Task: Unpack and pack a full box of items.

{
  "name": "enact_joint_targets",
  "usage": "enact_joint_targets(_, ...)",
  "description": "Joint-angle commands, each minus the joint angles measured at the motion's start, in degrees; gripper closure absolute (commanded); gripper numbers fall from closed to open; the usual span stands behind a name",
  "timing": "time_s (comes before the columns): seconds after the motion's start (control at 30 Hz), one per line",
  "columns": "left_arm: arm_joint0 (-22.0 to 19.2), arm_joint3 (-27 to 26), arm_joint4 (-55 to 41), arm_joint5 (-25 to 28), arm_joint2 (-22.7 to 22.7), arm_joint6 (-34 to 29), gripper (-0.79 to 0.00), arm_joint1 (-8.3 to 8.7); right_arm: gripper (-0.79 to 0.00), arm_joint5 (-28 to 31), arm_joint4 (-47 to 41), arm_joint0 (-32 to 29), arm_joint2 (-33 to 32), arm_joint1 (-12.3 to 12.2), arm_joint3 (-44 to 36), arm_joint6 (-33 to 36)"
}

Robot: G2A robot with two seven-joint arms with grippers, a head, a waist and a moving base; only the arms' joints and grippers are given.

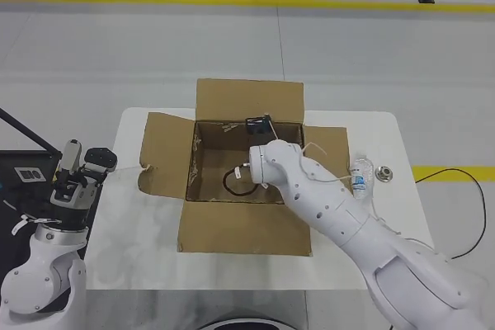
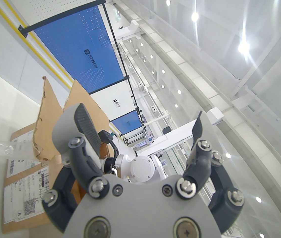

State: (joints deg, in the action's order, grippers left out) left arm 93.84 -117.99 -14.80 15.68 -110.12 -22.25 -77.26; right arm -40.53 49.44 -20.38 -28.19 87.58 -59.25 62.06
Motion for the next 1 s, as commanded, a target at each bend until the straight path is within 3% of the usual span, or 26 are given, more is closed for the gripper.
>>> enact_joint_targets(0.0, 0.0, 0.0, 0.0, 0.0, 0.0, 0.0, -0.785, 0.0, -0.369, -2.1, 1.0, -0.1, 0.6, 0.8, 0.6, -0.8)
enact_joint_targets(0.63, 0.0, 0.0, 0.0, 0.0, 0.0, 0.0, -0.785, 0.0, -0.277, -11.3, 3.3, -3.3, -0.9, 5.6, 7.9, -10.1)
enact_joint_targets(0.97, 0.0, 0.0, 0.0, 0.0, 0.0, 0.0, -0.785, 0.0, -0.28, -13.9, 2.7, -4.8, -3.5, 7.3, 10.4, -15.3)
